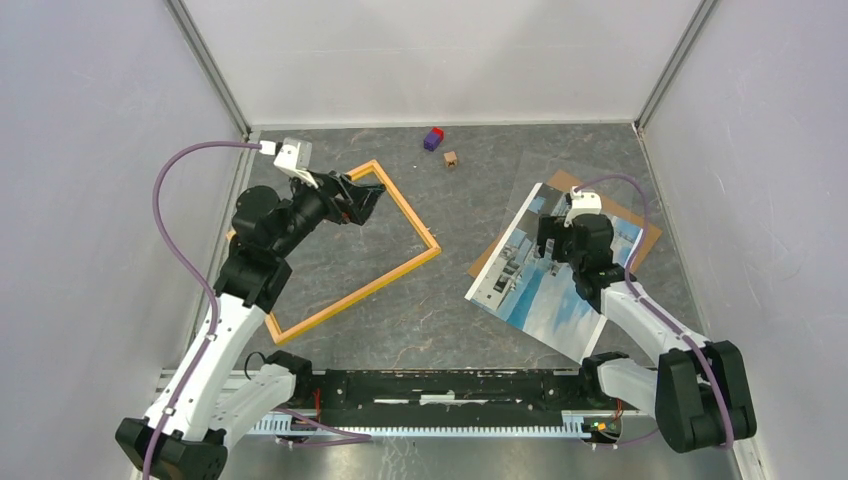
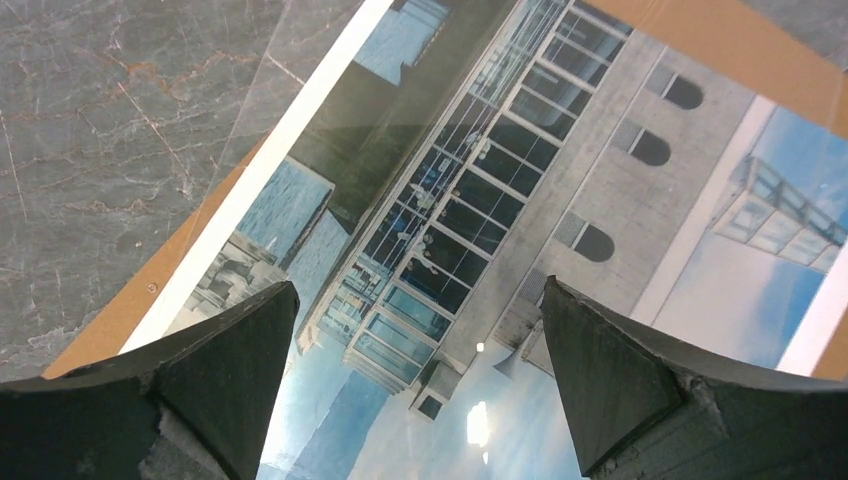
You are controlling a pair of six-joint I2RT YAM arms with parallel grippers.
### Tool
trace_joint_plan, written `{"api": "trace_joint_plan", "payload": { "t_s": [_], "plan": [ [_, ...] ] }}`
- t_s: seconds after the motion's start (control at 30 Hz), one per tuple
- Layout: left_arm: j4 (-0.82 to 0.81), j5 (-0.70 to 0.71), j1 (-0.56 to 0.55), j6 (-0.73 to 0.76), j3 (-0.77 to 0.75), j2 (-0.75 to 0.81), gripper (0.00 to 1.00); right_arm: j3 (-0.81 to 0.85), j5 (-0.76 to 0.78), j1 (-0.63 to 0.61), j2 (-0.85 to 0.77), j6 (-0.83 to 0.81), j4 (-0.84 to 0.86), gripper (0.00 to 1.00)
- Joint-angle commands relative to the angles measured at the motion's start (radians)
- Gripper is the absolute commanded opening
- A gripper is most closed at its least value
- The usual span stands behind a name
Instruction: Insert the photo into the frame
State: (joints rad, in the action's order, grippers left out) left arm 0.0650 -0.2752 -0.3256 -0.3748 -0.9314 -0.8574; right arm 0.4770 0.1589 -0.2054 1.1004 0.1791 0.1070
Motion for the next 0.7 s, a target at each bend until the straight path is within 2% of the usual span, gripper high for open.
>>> {"api": "trace_joint_plan", "payload": {
  "t_s": [0.0, 0.33, 0.43, 0.57, 0.67],
  "plan": [
    [-0.001, -0.063, -0.011, -0.064, -0.04, -0.053, 1.0, 0.036, -0.106, 0.032, 0.035, 0.047, 0.015, 0.98],
    [-0.002, -0.177, -0.061, -0.222, -0.059, -0.285, 1.0, -0.029, -0.192, 0.184, 0.044, 0.116, 0.036, 0.98],
    [0.009, -0.116, -0.124, -0.295, -0.059, -0.371, 1.0, -0.071, -0.143, 0.266, 0.026, 0.14, 0.037, 0.98],
    [-0.003, -0.004, -0.263, -0.346, -0.095, -0.491, 1.0, -0.088, -0.12, 0.366, 0.005, 0.15, 0.028, 0.98],
    [-0.076, 0.072, -0.36, -0.377, -0.134, -0.599, 1.0, -0.061, -0.118, 0.412, 0.013, 0.149, 0.015, 0.98]
  ]
}}
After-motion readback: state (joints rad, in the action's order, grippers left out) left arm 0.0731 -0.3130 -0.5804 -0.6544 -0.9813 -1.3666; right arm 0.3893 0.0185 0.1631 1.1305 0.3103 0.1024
